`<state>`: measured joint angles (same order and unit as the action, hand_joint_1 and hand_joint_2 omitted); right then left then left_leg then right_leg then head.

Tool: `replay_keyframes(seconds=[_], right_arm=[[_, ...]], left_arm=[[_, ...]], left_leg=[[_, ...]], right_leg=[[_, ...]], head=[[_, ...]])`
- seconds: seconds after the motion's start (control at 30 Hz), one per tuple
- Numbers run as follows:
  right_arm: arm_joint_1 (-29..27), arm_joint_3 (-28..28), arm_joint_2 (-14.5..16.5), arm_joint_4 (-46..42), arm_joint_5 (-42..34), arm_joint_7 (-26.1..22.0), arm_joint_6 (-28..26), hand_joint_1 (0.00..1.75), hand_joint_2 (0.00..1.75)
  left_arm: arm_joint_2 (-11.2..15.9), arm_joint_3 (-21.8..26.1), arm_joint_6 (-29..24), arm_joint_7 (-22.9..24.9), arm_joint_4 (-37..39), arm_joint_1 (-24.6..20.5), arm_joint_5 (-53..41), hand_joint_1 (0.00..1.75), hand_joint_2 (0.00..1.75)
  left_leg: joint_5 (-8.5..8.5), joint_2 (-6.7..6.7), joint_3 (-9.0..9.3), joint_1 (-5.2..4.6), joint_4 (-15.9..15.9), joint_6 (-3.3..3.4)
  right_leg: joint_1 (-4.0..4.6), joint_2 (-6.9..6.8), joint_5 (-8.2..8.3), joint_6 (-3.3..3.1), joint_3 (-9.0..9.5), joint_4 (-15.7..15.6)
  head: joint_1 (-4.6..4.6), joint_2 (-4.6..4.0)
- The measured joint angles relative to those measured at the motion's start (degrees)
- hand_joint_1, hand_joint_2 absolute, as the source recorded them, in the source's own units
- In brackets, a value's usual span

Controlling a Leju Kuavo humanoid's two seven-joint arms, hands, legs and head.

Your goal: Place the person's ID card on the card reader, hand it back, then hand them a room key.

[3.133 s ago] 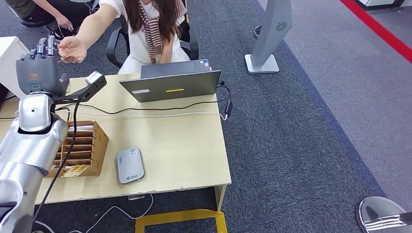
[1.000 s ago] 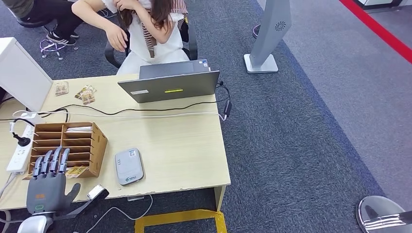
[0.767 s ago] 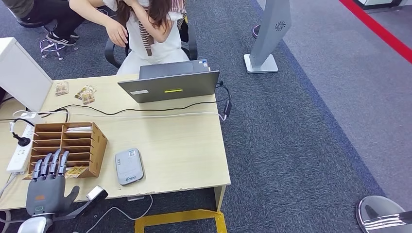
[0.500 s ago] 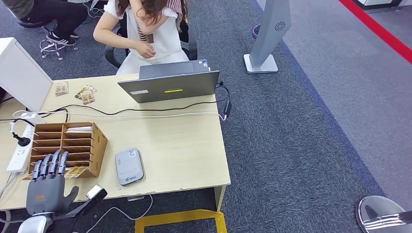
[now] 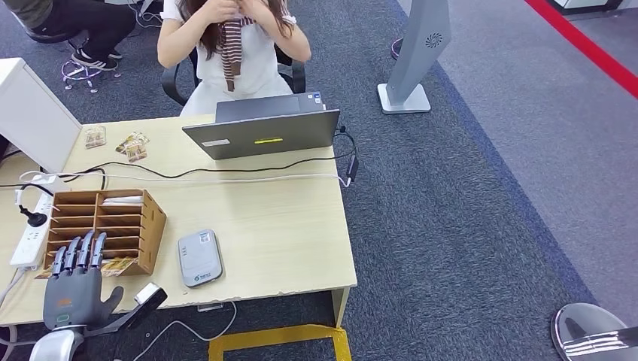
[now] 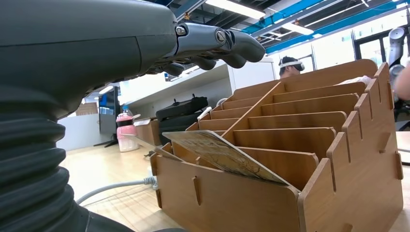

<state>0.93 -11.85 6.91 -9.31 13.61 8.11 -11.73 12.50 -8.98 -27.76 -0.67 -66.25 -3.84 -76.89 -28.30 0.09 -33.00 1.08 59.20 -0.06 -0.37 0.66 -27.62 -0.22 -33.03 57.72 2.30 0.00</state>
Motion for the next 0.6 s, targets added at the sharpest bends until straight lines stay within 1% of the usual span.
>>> replay_keyframes(seconds=[0.23,0.37,0.6], right_arm=[[0.01,0.00,0.00,0.00,0.06,0.01,0.08,0.00,1.75],[0.03,0.00,0.00,0.00,0.15,0.04,0.21,0.00,1.75],[0.04,0.00,0.00,0.00,0.17,-0.03,0.36,0.00,1.75]], left_arm=[[-0.26,0.00,0.13,0.00,0.04,-0.40,0.00,0.00,1.75],[-0.47,0.00,0.32,-0.05,0.24,-0.66,-0.02,1.75,1.75],[-0.51,0.00,0.16,-1.24,0.31,-0.68,0.84,1.75,1.75]], left_leg=[[0.00,0.00,0.00,0.00,0.00,0.00],[0.00,0.00,0.00,0.00,0.00,0.00],[0.00,0.00,0.00,0.00,0.00,0.00]], right_leg=[[0.00,0.00,0.00,0.00,0.00,0.00],[0.00,0.00,0.00,0.00,0.00,0.00],[0.00,0.00,0.00,0.00,0.00,0.00]], head=[[0.00,0.00],[0.00,0.00],[0.00,0.00]])
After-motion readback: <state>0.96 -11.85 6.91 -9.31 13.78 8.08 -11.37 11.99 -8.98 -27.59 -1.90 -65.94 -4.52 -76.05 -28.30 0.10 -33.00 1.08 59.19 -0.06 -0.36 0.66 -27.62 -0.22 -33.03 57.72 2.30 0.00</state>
